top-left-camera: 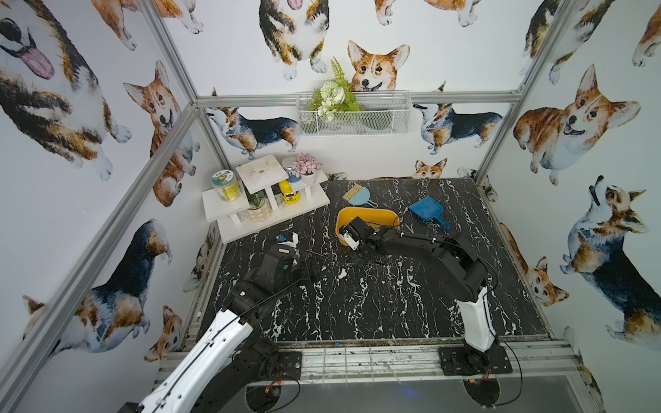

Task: Put the nails on the desktop into the storage box
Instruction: Pick up the nail from the center of the board.

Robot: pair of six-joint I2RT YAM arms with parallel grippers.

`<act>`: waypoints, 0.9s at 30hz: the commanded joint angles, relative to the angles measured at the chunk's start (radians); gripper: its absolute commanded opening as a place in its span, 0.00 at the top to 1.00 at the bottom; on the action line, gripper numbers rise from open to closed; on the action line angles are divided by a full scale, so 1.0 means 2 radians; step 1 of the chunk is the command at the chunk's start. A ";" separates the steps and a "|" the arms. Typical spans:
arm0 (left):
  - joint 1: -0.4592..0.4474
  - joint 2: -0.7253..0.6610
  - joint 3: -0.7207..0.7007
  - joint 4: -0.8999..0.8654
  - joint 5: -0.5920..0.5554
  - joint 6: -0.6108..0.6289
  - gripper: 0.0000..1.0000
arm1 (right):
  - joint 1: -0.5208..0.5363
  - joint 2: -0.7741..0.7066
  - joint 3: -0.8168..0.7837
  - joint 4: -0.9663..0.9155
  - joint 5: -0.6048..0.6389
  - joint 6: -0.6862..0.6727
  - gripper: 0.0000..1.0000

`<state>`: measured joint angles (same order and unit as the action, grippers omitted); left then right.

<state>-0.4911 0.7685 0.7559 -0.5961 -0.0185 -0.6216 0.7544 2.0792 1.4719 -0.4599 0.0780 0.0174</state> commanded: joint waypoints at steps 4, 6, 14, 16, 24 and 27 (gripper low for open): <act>0.002 0.001 0.002 0.004 0.003 0.009 0.13 | 0.001 0.011 0.014 0.001 -0.002 -0.001 0.69; 0.002 0.001 0.001 0.004 0.003 0.010 0.13 | 0.001 0.013 0.016 0.000 -0.004 0.000 0.70; 0.005 0.000 0.002 0.005 0.004 0.010 0.13 | 0.001 0.011 0.007 -0.001 -0.027 0.009 0.83; 0.005 0.000 0.002 0.005 0.004 0.011 0.13 | 0.001 0.009 0.002 0.001 -0.030 0.011 0.86; 0.006 0.000 0.000 0.007 0.006 0.009 0.13 | 0.004 0.001 -0.004 0.004 -0.039 0.022 0.98; 0.006 -0.001 -0.001 0.008 0.006 0.008 0.13 | 0.006 -0.003 -0.005 0.006 -0.043 0.028 1.00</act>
<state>-0.4816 0.7677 0.7555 -0.5957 -0.0113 -0.6117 0.7620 2.0811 1.4662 -0.4221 0.0147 0.0486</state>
